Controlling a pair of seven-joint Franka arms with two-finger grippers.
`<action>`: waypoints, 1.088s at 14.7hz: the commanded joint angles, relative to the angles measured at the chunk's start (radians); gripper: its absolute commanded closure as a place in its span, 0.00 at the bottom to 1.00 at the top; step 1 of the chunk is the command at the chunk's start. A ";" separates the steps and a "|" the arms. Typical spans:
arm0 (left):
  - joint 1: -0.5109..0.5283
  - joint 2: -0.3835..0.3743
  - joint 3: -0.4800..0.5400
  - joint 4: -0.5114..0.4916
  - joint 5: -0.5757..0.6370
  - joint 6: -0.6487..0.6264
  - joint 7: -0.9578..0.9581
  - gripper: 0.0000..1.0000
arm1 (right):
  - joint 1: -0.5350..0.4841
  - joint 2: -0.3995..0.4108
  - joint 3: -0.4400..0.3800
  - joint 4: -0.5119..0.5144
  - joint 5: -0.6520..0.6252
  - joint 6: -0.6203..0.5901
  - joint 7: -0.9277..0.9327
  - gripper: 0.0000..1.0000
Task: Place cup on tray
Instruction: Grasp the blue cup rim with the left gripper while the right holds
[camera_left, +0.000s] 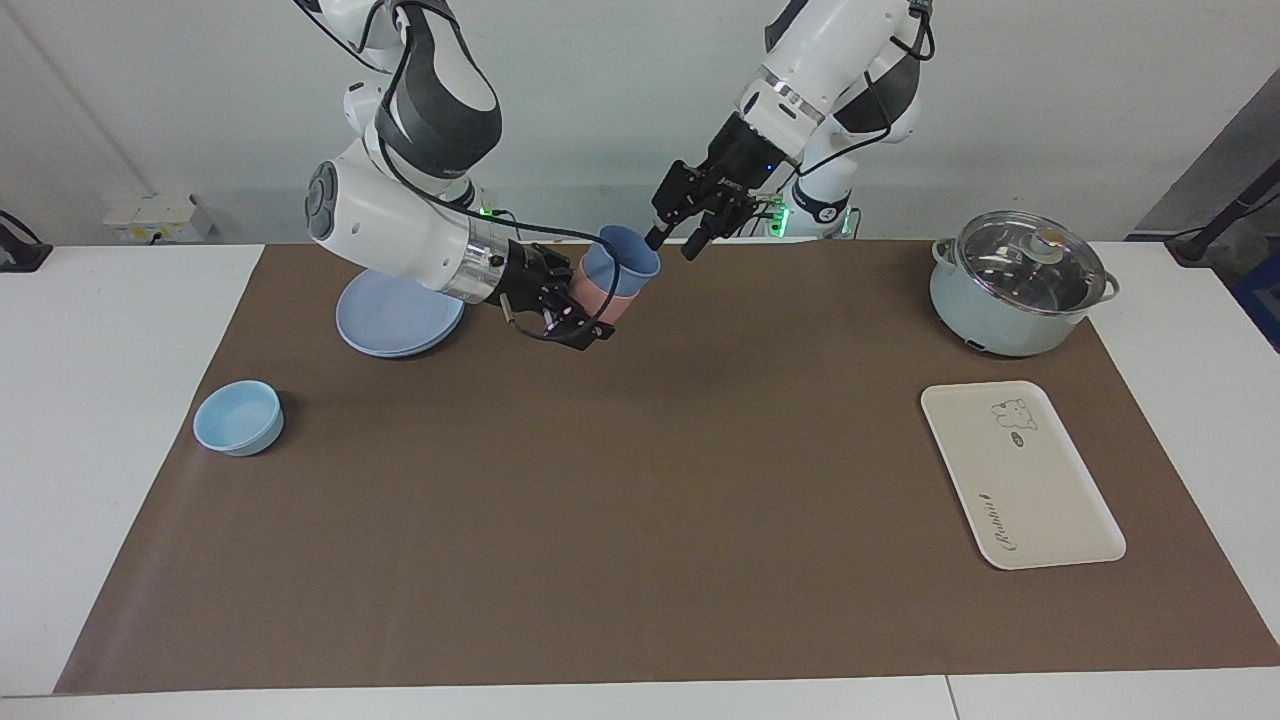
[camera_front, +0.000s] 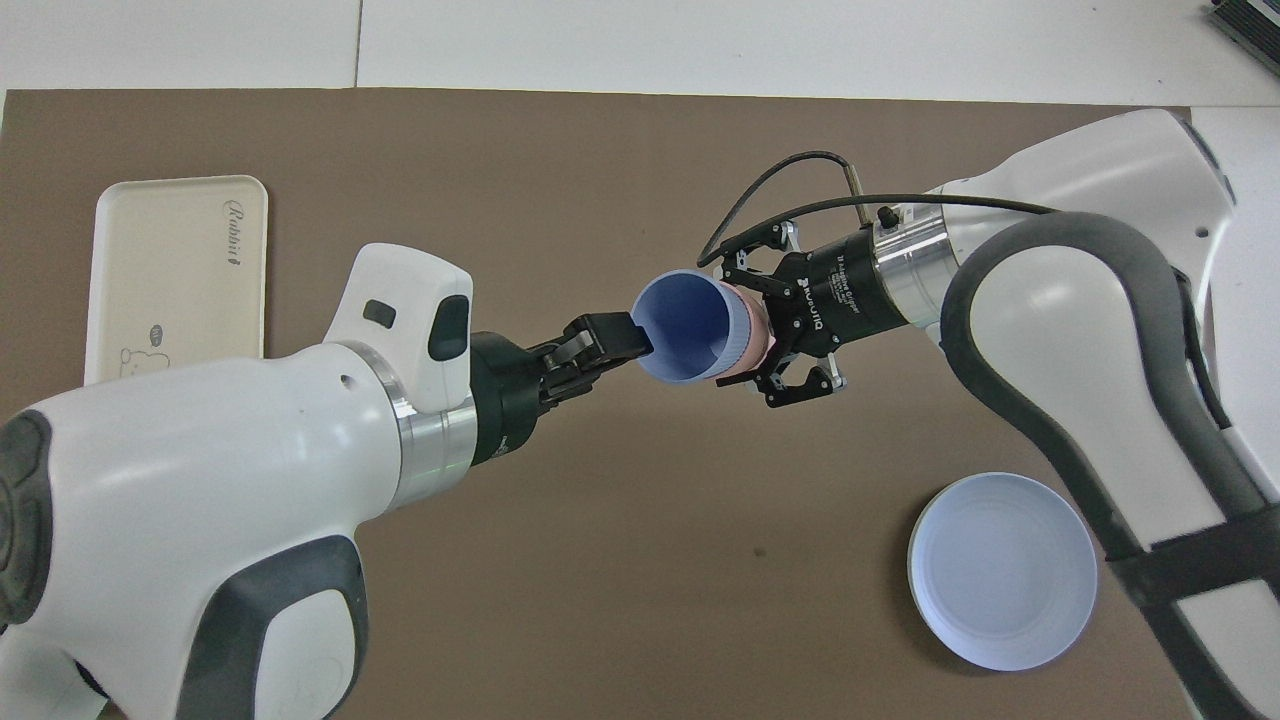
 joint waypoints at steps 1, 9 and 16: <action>-0.043 0.001 0.012 -0.014 -0.015 0.075 -0.034 0.31 | 0.035 -0.026 0.001 -0.025 0.009 0.071 0.039 1.00; -0.050 0.027 0.014 -0.015 -0.015 0.098 -0.034 1.00 | 0.056 -0.025 0.001 -0.025 0.009 0.102 0.066 1.00; 0.018 0.026 0.021 0.097 -0.015 -0.076 -0.057 1.00 | 0.051 -0.025 0.000 -0.025 0.009 0.095 0.060 1.00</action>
